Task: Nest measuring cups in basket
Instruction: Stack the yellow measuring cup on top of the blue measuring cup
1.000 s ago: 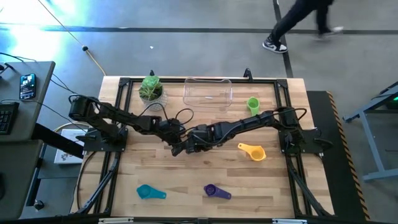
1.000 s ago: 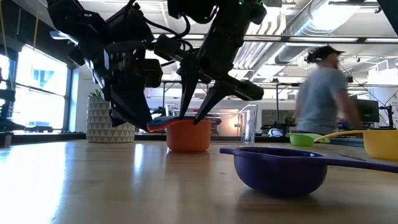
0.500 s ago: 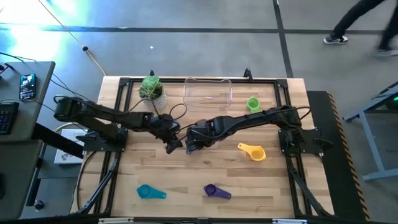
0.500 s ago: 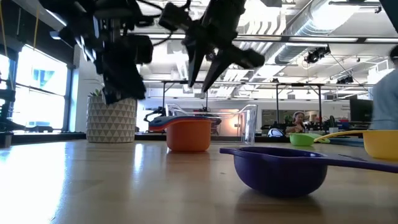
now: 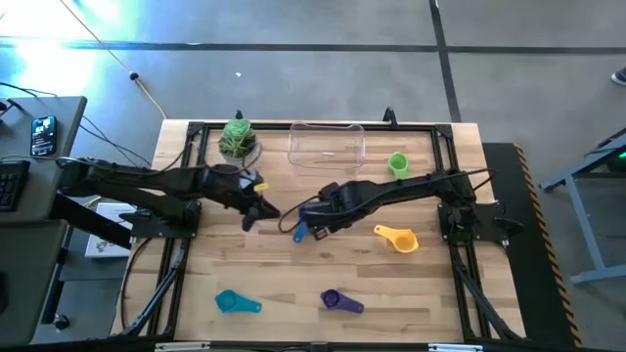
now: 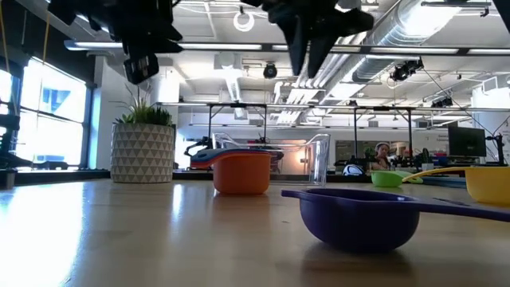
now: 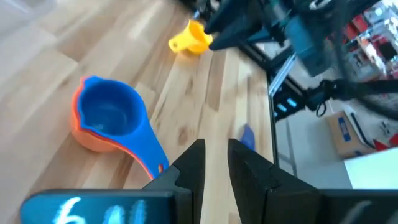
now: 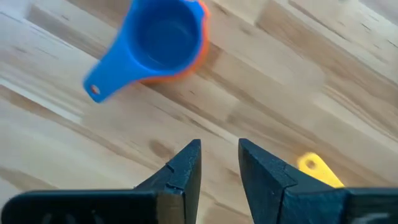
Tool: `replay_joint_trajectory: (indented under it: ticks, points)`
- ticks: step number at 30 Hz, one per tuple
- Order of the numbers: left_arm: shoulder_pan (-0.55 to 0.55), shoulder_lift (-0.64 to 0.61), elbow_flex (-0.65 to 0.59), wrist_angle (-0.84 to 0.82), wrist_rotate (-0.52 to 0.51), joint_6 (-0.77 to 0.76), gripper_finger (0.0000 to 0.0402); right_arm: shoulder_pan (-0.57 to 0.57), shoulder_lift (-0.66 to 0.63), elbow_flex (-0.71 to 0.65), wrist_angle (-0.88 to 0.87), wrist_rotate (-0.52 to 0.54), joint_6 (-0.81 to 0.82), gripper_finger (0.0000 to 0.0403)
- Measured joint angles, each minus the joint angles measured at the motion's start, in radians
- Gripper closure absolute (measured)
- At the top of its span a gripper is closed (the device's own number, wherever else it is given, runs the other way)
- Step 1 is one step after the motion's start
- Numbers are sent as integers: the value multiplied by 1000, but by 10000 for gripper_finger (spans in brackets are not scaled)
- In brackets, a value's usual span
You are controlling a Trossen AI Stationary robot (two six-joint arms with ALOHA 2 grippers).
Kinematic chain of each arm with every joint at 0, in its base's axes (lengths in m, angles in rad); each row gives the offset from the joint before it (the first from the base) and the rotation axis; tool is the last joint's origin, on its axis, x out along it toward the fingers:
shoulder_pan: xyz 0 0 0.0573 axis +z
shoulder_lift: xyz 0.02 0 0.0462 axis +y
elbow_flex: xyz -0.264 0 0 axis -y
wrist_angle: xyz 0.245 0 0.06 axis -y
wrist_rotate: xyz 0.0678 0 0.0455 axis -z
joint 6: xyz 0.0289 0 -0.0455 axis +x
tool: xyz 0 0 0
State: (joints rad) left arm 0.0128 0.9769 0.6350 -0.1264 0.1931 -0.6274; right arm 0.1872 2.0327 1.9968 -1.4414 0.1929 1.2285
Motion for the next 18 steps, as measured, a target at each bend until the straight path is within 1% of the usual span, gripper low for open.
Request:
replay_joint_trajectory:
  ticks: [6, 12, 18]
  points:
    - [0, -110, 0, -70, -63, -16, 342, 56, 0, 0, -132, 0, 109, 304]
    - [0, -196, 0, -135, -111, -17, 342, 121, -11, -39, -130, -5, 222, 304]
    - [0, -235, 0, -168, -129, -25, 342, 184, -21, -125, -129, -56, 363, 304]
